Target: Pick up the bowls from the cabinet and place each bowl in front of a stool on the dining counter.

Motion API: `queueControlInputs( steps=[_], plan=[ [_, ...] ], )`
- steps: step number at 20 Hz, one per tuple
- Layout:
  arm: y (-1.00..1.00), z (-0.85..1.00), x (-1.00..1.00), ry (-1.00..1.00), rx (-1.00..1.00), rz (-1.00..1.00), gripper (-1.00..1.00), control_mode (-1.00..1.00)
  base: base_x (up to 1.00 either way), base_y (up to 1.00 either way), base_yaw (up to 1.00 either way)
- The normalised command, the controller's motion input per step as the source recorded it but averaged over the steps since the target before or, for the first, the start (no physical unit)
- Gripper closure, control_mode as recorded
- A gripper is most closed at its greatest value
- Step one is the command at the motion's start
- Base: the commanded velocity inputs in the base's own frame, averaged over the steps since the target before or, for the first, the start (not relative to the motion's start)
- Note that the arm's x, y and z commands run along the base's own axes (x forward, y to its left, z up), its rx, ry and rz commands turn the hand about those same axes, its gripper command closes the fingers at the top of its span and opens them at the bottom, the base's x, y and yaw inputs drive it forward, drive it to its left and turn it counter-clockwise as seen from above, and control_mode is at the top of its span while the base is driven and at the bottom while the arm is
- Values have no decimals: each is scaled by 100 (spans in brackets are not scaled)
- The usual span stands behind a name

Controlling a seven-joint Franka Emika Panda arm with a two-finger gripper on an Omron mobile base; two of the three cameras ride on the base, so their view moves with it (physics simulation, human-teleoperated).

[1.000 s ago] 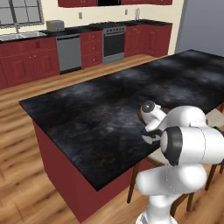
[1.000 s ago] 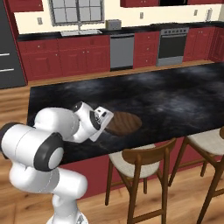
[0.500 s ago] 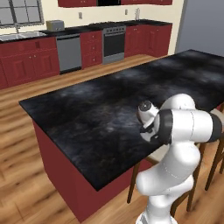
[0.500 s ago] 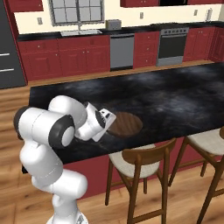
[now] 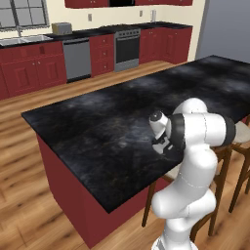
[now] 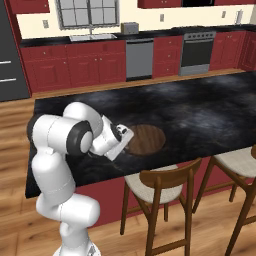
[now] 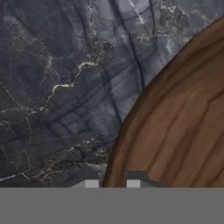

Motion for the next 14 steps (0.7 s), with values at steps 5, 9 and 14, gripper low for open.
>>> queueControlInputs(
  steps=[5,9,14],
  plan=[
    [-11,-12,36,19,-8,-3,100,-100,0,0,0],
    [-33,-6,15,18,-2,-1,100,-100,0,0,0],
    [0,0,0,0,0,0,100,-100,0,0,0]
  ],
)
